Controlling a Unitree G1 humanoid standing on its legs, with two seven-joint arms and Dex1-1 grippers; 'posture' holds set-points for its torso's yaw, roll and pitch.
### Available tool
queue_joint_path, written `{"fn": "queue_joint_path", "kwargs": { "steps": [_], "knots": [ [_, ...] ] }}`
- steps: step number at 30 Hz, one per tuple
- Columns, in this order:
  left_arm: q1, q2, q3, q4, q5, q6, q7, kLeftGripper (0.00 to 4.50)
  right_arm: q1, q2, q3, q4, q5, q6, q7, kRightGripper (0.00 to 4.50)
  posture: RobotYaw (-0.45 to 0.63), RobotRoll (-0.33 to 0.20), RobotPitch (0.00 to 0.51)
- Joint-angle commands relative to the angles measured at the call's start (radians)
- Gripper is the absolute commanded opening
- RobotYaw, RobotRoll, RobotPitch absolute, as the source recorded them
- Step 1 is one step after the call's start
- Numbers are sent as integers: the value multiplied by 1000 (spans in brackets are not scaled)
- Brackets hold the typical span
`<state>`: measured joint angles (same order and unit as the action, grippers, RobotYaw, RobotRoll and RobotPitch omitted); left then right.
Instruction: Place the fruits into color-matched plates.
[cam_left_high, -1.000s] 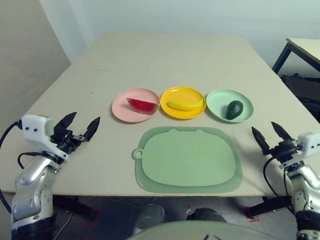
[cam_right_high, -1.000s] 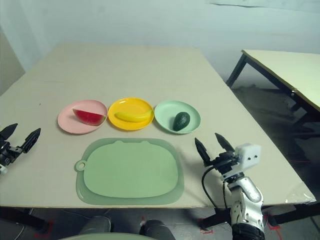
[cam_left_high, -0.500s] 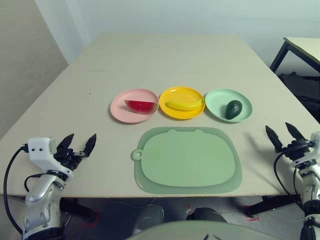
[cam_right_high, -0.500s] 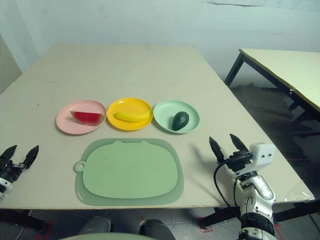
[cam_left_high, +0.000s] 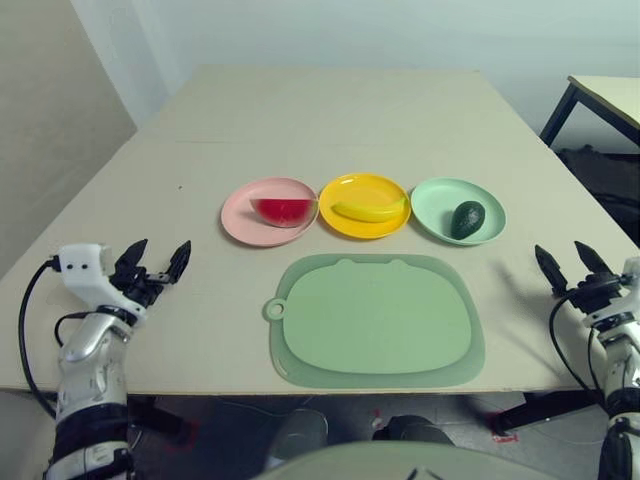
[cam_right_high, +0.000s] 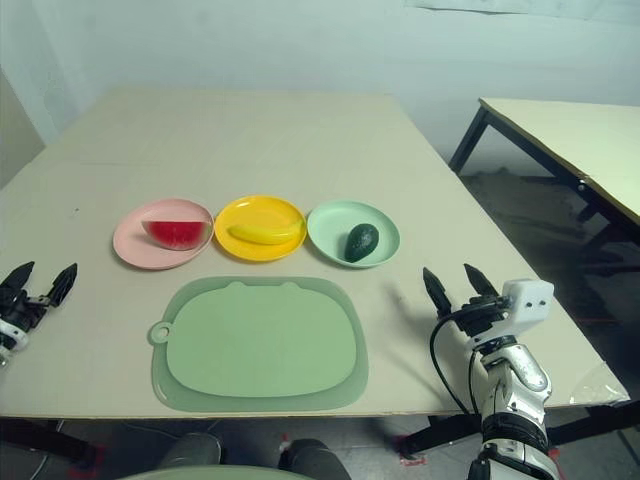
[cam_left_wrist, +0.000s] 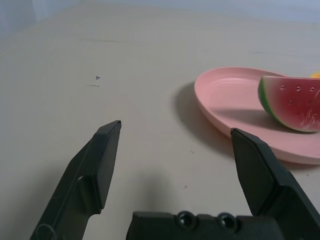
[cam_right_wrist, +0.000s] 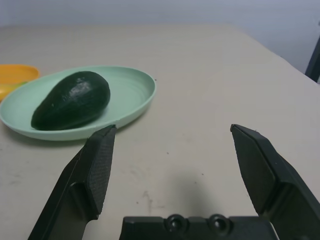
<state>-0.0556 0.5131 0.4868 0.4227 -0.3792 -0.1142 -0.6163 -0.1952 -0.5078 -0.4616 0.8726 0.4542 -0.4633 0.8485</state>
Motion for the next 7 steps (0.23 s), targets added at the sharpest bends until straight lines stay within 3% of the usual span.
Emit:
{"fn": "queue_joint_path", "kwargs": {
  "steps": [1, 7],
  "knots": [
    [18, 6, -3, 4, 6, -12, 3, 4469, 1, 2, -25, 18, 12, -19, -6, 4500, 195, 0, 0],
    [42, 18, 6, -14, 5, -11, 14, 4469, -25, 0, -30, 75, 0, -31, -8, 4500, 213, 0, 0]
  ]
}}
